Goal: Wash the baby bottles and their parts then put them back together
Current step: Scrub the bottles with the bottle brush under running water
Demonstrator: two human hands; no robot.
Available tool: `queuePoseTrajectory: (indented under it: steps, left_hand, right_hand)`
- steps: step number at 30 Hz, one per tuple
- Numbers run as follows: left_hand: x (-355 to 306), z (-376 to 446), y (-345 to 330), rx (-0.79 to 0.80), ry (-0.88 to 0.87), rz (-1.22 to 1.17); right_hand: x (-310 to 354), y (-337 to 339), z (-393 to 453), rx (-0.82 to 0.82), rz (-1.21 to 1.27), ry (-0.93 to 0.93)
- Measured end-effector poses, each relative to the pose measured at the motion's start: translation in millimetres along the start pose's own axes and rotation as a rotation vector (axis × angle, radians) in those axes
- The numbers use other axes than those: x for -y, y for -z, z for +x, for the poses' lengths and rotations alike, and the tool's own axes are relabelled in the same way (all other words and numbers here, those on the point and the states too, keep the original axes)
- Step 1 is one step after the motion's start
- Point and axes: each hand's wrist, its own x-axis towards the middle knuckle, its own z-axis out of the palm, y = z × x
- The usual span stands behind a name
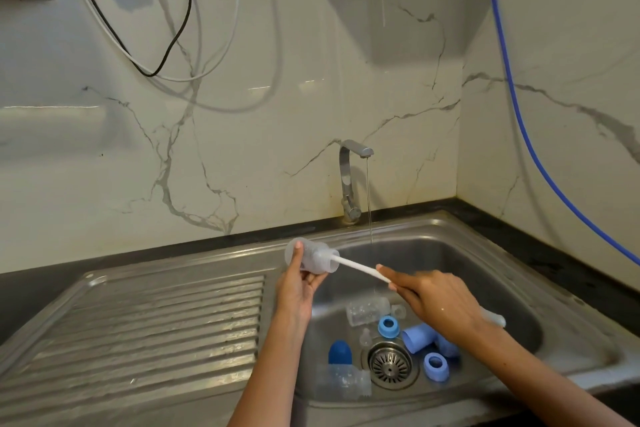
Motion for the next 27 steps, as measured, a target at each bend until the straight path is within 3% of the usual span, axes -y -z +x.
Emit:
queuePoseTrajectory:
  steps: [1, 5, 7, 10, 13, 16, 19, 21, 23, 27]
  left_hand:
    - [1, 1, 1, -0.022, -0.014, 0.038]
    - [-6, 3, 10, -0.039, -0.066, 0.079]
    - [-5, 1, 11, -0.011, -0.051, 0.069]
    - [-1, -1, 9, -0.005, -0.047, 0.112]
    - [-1, 0, 3, -0.023, -0.078, 0.118]
    - [-2, 1, 1, -0.020, -0.088, 0.122]
    - [-6, 0, 3, 0.044, -0.074, 0.127]
    - [-10, 1, 6, 0.072, -0.062, 0.175]
    - [-10, 0, 6, 0.078, -0.037, 0.170]
    - [-5, -1, 2, -0.004, -0.067, 0.144]
  right_hand:
    - [2, -2, 0, 0.020, -0.014, -0.018]
    - [0, -2, -2, 0.180, 0.415, 0.034]
    - [-7, 4, -3, 0.145, 0.269, 0.099]
    - [-3, -1, -4, -0.031, -0.179, 0.107]
    - [10, 2, -2, -0.051, -0.256, 0.038]
    - [13, 1, -1, 0.084, 0.123, -0.046]
    - [5, 0, 5, 0.242, 0.844, -0.187]
    - [-3, 7, 4, 0.406, 1.044, -0.232]
    - [-7, 13, 0, 0.383, 0.948, -0.179]
    - [-2, 2, -3, 0.076, 0.072, -0.006]
